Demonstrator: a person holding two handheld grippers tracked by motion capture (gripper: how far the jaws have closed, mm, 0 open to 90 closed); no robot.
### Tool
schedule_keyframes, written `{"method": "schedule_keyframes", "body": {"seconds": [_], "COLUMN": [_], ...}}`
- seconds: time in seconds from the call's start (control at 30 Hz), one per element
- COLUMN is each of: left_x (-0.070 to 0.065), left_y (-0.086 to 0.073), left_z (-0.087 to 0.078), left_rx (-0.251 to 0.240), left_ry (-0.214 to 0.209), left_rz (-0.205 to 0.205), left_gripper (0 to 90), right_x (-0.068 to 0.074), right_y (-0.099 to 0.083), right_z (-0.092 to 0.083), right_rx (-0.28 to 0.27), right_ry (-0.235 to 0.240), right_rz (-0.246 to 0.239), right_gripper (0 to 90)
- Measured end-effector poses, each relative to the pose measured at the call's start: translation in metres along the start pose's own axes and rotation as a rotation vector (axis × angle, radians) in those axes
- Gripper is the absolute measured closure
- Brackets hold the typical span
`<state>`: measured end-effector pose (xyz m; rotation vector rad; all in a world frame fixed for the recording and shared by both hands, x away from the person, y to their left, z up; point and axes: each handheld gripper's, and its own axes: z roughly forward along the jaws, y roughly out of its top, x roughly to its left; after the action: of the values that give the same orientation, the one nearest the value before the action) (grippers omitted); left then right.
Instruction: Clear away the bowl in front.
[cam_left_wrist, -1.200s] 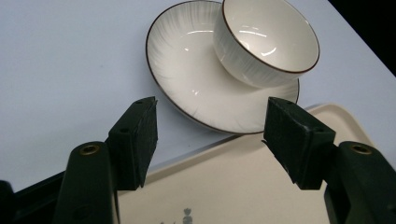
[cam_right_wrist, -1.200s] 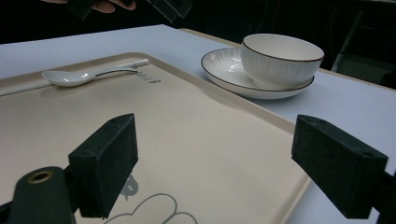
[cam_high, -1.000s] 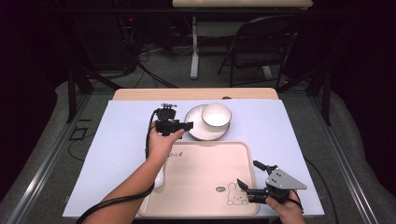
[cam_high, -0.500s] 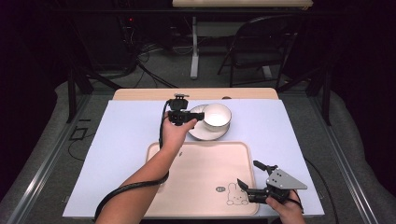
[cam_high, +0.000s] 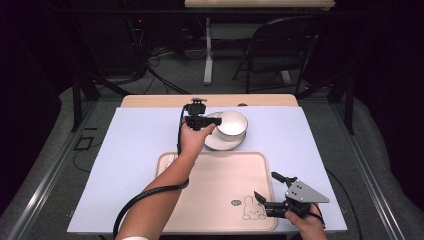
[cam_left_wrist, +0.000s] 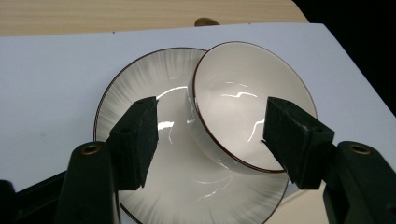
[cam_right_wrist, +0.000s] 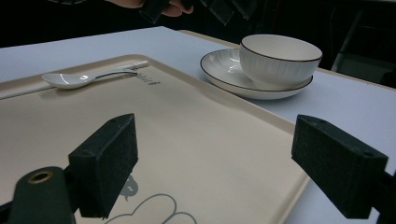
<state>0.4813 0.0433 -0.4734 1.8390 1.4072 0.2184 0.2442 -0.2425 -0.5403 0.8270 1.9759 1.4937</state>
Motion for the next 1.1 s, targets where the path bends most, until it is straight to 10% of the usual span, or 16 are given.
{"method": "schedule_keyframes", "body": {"seconds": [1.1], "left_x": [-0.001], "left_y": [-0.019], "left_z": [0.058], "left_rx": [0.078], "left_ry": [0.004], "left_rz": [-0.068], "left_gripper": [48.8], "right_x": [0.0], "right_y": [0.0], "right_z": [0.0], "right_rx": [0.001], "right_ry": [0.004], "right_rz": [0.004], "right_gripper": [14.1]}}
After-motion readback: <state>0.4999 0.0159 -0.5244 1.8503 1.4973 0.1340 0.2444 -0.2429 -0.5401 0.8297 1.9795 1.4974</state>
